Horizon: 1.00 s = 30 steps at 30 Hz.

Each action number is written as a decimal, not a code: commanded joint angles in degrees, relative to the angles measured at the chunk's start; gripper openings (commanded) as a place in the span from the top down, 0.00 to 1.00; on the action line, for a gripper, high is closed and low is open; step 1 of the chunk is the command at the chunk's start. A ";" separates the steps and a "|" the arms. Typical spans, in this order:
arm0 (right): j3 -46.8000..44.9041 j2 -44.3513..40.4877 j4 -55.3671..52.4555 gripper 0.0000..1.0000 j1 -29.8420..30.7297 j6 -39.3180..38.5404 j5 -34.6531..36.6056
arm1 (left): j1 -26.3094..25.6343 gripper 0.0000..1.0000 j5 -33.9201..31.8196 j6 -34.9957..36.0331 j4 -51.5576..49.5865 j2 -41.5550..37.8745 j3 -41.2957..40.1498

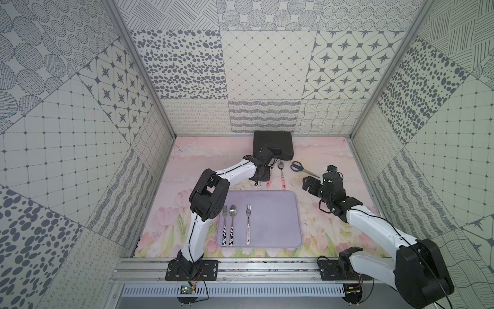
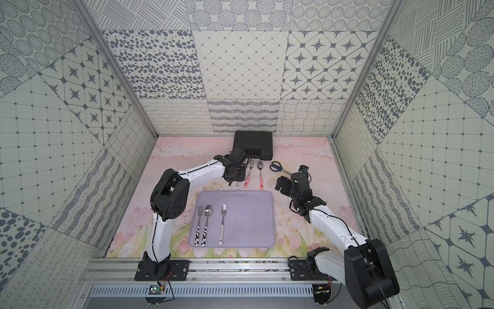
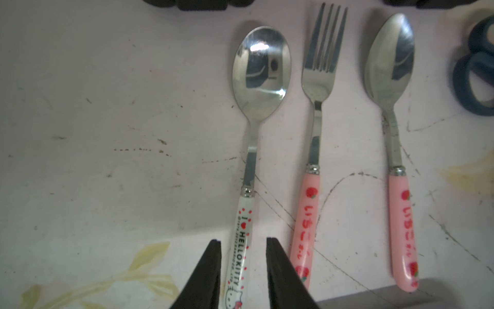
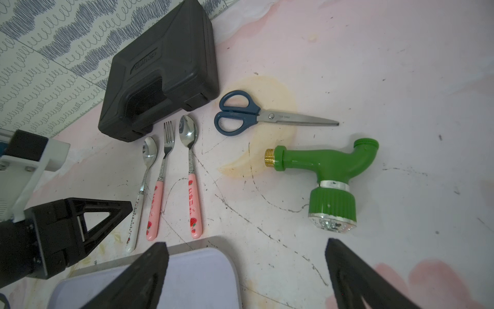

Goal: Set the spoon and fork side by side
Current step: Pick up the spoon from the center of the board.

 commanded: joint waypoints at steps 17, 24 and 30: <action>-0.16 0.41 1.95 0.03 0.37 -0.43 0.66 | 1.26 0.77 -0.88 2.74 -10.54 9.72 11.53; -0.14 -0.30 1.77 0.03 0.38 -0.31 0.96 | 1.30 0.84 -1.62 1.76 -11.60 9.73 11.45; -0.14 -0.47 1.68 0.03 0.43 -0.35 1.01 | 1.30 0.94 -1.29 0.53 -11.64 8.64 10.54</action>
